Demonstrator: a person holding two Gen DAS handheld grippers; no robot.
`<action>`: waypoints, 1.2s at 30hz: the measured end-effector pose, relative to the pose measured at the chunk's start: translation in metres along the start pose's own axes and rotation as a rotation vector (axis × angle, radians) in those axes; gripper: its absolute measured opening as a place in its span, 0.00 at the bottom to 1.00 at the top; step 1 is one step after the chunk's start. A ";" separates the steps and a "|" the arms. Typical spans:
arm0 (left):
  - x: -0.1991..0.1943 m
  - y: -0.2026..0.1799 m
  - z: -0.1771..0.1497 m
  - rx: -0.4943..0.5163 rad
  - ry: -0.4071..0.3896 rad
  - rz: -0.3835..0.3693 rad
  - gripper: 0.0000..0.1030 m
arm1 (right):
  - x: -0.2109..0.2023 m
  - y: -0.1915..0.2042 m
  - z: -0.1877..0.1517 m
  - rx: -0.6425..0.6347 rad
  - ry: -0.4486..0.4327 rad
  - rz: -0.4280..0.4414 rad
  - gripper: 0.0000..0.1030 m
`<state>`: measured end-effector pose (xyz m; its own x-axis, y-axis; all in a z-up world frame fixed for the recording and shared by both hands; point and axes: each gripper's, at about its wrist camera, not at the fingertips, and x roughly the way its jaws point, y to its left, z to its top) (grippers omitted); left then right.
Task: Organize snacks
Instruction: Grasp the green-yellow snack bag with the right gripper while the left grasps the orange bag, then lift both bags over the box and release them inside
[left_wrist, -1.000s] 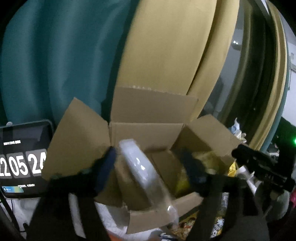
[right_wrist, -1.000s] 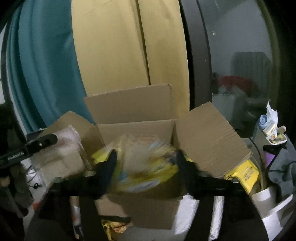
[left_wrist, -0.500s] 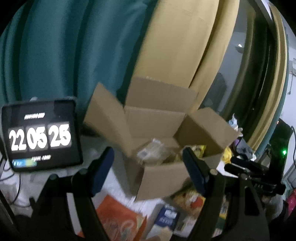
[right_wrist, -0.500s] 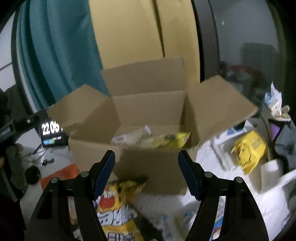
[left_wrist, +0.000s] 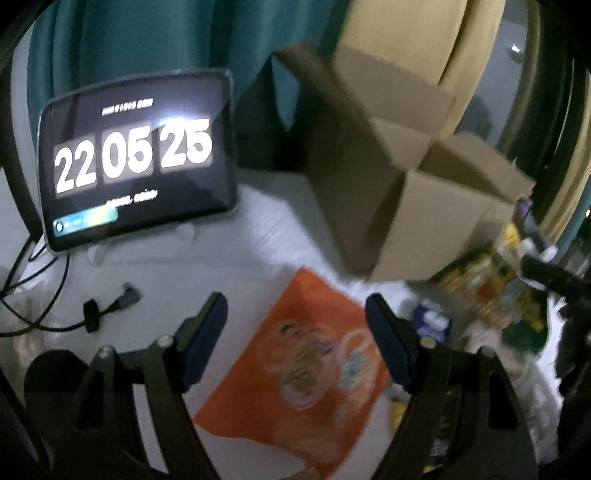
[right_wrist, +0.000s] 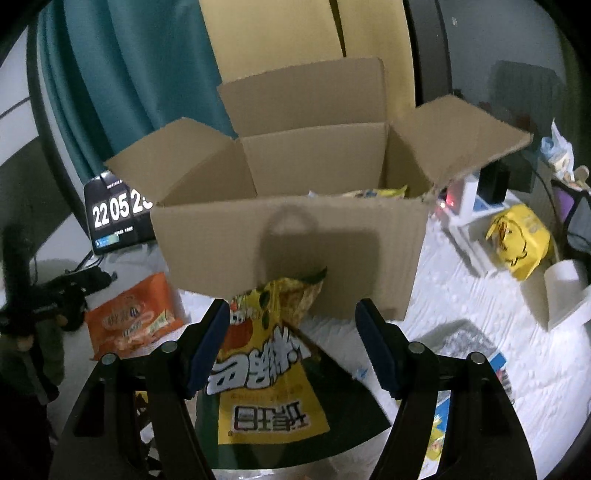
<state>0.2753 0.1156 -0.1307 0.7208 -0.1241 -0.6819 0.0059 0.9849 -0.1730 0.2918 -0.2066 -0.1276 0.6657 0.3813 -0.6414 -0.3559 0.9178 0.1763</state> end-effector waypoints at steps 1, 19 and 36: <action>0.006 0.002 -0.004 0.007 0.019 0.010 0.76 | 0.002 0.001 -0.002 0.001 0.008 0.001 0.72; -0.004 -0.043 -0.055 0.103 0.157 -0.143 0.91 | 0.032 0.018 -0.023 -0.014 0.131 0.033 0.70; -0.003 -0.053 -0.069 0.152 0.180 -0.063 0.53 | 0.004 0.025 -0.035 -0.058 0.105 0.089 0.27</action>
<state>0.2254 0.0558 -0.1689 0.5808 -0.1916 -0.7912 0.1607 0.9798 -0.1193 0.2624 -0.1858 -0.1516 0.5585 0.4439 -0.7007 -0.4494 0.8720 0.1942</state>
